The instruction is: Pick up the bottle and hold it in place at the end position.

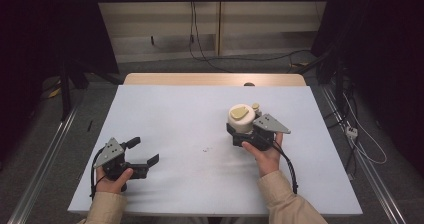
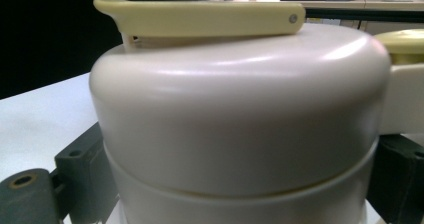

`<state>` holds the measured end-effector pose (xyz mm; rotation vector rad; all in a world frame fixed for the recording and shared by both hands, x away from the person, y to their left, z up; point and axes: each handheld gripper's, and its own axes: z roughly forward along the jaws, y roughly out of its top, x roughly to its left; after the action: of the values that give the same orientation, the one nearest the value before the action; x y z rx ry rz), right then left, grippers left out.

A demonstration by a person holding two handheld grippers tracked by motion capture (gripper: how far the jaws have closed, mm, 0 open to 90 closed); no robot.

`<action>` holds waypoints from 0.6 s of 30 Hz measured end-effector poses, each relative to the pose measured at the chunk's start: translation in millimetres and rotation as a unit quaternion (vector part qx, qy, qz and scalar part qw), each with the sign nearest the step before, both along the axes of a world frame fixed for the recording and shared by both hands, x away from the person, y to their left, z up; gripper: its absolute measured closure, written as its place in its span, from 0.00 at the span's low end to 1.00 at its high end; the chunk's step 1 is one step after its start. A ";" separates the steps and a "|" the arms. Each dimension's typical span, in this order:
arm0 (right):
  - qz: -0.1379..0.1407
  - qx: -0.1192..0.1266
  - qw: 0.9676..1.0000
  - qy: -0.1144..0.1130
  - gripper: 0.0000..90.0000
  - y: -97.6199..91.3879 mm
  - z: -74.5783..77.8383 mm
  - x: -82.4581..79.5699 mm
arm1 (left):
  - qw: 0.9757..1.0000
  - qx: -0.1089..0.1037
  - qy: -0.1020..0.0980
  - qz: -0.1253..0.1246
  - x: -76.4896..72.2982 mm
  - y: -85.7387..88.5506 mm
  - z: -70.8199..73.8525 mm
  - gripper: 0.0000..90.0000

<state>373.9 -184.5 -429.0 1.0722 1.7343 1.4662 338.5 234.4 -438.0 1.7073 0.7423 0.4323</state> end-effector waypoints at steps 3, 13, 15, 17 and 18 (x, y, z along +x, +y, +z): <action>0.001 0.002 1.000 0.001 0.08 1.7 0.1 1.7 | 1.000 -0.002 -0.001 0.001 0.2 0.3 -0.3 0.04; 0.004 0.006 1.000 0.000 0.08 5.8 -0.3 6.7 | 1.000 -0.003 0.001 0.002 0.2 0.5 -0.7 0.04; 0.002 0.006 1.000 0.000 0.08 6.3 -0.1 7.6 | 1.000 -0.003 0.001 0.002 0.3 0.6 -0.8 0.04; 0.003 0.007 1.000 -0.001 0.08 7.0 -0.1 8.7 | 1.000 -0.003 0.002 0.002 0.3 0.7 -0.8 0.04; 0.003 0.007 1.000 -0.001 0.08 7.5 -0.2 9.3 | 1.000 -0.003 0.002 0.002 0.3 0.7 -0.9 0.04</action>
<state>383.2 -177.0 -429.1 1.0731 1.7294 1.4853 338.8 235.1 -438.9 1.7021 0.7482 0.4291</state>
